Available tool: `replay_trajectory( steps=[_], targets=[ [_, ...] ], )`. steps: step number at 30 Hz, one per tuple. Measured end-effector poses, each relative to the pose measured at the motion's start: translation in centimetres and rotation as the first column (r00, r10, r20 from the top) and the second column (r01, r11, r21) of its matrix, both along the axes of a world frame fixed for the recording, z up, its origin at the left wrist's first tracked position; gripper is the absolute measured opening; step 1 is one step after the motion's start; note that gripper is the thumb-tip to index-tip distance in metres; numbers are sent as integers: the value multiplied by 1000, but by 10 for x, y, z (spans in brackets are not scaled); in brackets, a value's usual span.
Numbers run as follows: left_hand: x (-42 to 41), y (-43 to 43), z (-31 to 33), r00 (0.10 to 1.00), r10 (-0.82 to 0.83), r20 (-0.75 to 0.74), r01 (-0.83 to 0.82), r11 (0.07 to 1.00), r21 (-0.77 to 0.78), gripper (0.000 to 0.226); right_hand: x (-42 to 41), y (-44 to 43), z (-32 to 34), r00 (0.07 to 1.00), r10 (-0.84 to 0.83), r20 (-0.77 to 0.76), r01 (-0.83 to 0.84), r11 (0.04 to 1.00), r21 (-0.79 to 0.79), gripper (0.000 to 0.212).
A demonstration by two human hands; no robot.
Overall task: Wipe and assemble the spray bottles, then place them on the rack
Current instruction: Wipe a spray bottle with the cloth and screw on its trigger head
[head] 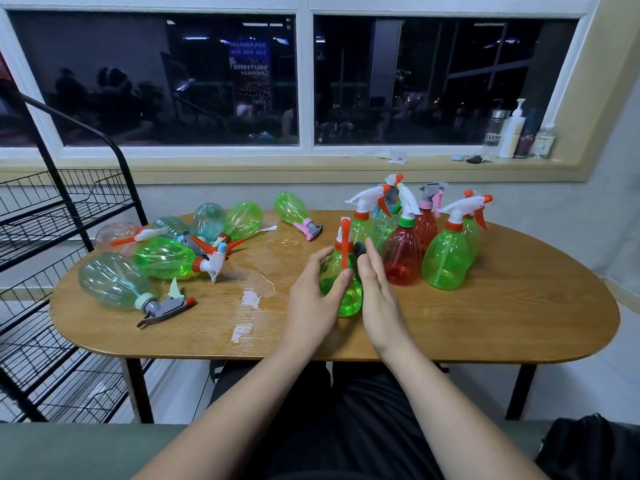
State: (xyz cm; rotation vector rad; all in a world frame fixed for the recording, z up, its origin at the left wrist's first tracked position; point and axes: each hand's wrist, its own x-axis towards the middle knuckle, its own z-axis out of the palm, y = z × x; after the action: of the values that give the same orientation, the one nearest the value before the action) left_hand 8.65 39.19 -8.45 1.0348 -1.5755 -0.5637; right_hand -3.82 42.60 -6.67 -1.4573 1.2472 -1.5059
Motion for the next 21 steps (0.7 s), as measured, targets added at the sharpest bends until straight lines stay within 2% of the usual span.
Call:
replay_trajectory(
  steps=[4, 9, 15, 18, 21],
  targets=[
    [0, 0, 2, 1000, -14, 1, 14, 1000, -2, 45, -6, -6, -7, 998, -47, -33, 51, 992, 118, 92],
    [2, 0, 1, 1000, 18, 5, -19, 1000, 3, 51, -8, -14, 12, 998, 33, 49, -40, 986, 163, 101],
    [3, 2, 4, 1000, 10, 28, -10, 1000, -9, 55, -2, -13, 30, 982, 66, 174, -69, 997, 14, 81],
    [2, 1, 4, 999, 11, 32, -11, 1000, -28, 54, -2, -11, 28, 982, 57, 181, -52, 998, -31, 62],
    [2, 0, 2, 1000, 14, 16, -13, 1000, -21, 48, -4, -7, 14, 986, 50, 158, -47, 999, -22, 60]
  ],
)
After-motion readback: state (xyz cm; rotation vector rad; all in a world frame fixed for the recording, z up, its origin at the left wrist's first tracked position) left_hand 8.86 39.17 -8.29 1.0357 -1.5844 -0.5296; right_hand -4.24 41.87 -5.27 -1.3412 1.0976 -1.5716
